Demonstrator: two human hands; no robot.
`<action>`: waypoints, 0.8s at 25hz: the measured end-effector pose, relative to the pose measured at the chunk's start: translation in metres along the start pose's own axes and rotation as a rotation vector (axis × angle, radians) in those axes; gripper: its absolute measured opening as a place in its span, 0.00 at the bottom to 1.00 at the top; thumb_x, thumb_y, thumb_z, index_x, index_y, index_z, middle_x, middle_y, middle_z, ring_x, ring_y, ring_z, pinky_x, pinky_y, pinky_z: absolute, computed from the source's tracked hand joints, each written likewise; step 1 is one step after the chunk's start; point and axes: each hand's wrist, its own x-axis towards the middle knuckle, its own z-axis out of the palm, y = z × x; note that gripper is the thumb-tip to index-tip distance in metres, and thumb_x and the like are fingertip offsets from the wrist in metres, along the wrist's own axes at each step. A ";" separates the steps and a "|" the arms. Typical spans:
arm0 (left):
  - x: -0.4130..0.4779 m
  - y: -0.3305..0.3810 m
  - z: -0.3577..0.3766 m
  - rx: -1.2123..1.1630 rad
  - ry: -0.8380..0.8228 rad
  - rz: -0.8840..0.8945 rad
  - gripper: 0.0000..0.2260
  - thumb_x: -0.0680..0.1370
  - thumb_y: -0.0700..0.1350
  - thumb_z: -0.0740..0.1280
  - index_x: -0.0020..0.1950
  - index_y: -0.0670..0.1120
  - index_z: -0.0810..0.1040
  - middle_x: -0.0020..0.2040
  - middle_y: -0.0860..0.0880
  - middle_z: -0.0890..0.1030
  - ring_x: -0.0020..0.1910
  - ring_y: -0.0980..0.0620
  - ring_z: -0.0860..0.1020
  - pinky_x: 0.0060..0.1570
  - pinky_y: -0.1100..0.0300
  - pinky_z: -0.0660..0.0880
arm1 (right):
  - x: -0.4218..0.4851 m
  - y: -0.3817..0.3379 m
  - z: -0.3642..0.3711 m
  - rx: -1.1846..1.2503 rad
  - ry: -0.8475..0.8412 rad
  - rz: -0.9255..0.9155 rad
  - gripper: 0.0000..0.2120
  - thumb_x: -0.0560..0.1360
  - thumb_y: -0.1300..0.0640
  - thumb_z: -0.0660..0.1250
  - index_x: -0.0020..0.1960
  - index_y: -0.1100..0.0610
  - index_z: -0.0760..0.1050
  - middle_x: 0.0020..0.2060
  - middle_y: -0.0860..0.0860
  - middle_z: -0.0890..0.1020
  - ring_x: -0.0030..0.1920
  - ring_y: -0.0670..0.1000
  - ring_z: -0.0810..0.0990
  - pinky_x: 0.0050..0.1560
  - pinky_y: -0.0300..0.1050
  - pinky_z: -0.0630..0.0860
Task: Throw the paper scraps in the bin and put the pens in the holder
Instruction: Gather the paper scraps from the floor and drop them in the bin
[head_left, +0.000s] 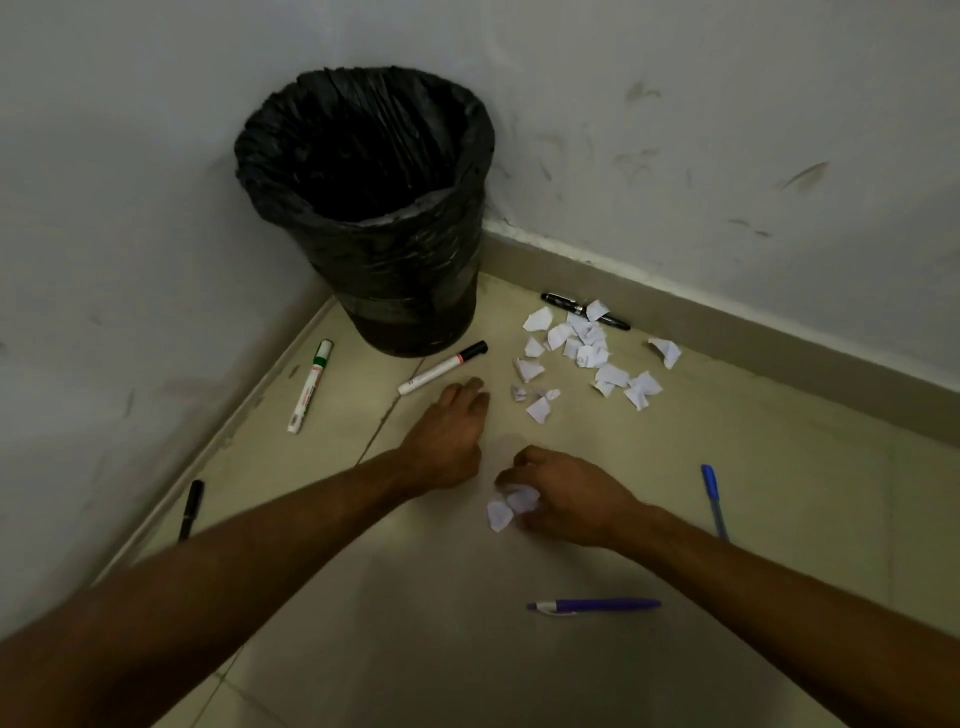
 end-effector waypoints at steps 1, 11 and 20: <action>-0.005 0.003 0.003 -0.022 -0.003 0.052 0.31 0.76 0.39 0.62 0.77 0.39 0.57 0.79 0.40 0.55 0.77 0.40 0.54 0.75 0.48 0.57 | 0.001 0.002 -0.008 0.002 0.112 0.011 0.20 0.76 0.48 0.68 0.67 0.49 0.75 0.62 0.50 0.75 0.61 0.52 0.75 0.58 0.48 0.75; -0.021 0.008 -0.017 -0.361 0.241 0.034 0.23 0.73 0.35 0.65 0.68 0.45 0.72 0.66 0.46 0.72 0.66 0.48 0.71 0.65 0.57 0.70 | 0.078 0.052 -0.049 -0.213 0.198 0.151 0.24 0.77 0.46 0.66 0.71 0.49 0.67 0.70 0.58 0.66 0.68 0.64 0.67 0.61 0.58 0.72; 0.037 0.027 -0.055 -0.307 0.178 0.004 0.30 0.73 0.36 0.66 0.75 0.44 0.64 0.74 0.45 0.66 0.73 0.46 0.65 0.70 0.55 0.65 | 0.072 0.097 -0.077 -0.134 0.337 0.311 0.28 0.77 0.43 0.64 0.74 0.53 0.65 0.74 0.59 0.63 0.72 0.62 0.64 0.64 0.57 0.72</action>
